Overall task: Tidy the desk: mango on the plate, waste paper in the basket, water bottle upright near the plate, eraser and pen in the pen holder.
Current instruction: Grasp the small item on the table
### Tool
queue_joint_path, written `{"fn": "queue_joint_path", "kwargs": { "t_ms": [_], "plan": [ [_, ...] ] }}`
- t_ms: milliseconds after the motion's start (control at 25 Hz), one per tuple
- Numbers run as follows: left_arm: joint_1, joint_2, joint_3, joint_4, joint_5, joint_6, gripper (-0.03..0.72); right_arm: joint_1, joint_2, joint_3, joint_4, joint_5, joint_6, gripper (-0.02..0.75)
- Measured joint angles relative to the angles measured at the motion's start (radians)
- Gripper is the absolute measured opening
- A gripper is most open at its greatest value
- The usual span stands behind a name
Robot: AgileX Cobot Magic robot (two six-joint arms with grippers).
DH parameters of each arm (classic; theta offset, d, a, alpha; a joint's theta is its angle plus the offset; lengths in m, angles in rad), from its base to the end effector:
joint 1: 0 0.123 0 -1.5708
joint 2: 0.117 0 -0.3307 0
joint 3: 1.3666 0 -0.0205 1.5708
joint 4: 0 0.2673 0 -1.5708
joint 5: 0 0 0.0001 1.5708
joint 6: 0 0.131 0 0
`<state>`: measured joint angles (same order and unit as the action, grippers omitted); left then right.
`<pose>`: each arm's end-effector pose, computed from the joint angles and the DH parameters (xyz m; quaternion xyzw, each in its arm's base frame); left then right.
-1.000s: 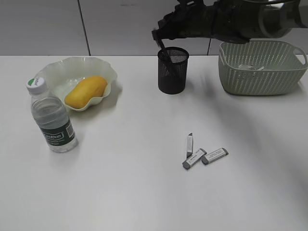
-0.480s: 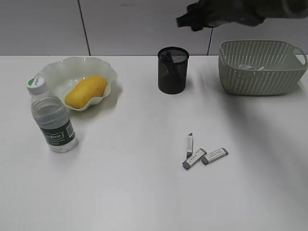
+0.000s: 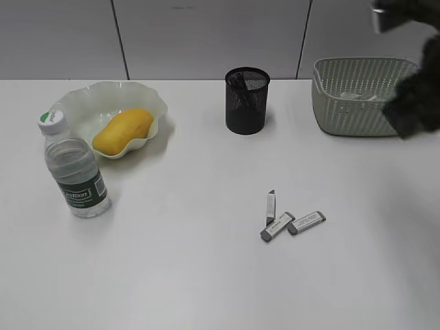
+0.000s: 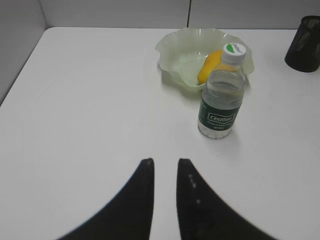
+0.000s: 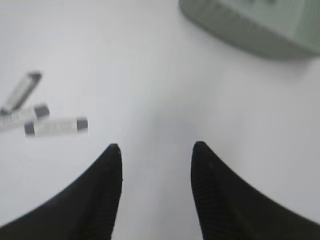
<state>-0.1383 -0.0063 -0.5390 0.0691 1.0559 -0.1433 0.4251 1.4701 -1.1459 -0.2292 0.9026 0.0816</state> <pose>-0.0048 0.0086 0.2804 -0.0041 0.8394 -0.0420 0.5419 0.3060 0.1129 0.2944 -0.2151 0.9476 -0.0463 0.2315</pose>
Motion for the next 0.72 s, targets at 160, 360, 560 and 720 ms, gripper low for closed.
{"fn": "queue_joint_path", "kwargs": {
  "t_ms": [160,360,560,720],
  "plan": [
    [0.000,0.000,0.000,0.000,0.000,0.000,0.120,0.000,-0.360,0.271,0.063,0.115,0.011,0.371],
    [0.000,0.000,0.000,-0.034,0.000,0.000,0.120,0.000,-0.855,0.496,0.120,0.217,0.020,0.370],
    [0.000,0.041,-0.005,-0.089,0.002,0.070,0.121,0.000,-1.299,0.593,0.138,0.225,0.020,0.370],
    [0.000,0.306,-0.044,-0.256,-0.011,0.259,0.156,0.000,-1.473,0.611,0.143,0.198,0.019,0.369]
  ]
}}
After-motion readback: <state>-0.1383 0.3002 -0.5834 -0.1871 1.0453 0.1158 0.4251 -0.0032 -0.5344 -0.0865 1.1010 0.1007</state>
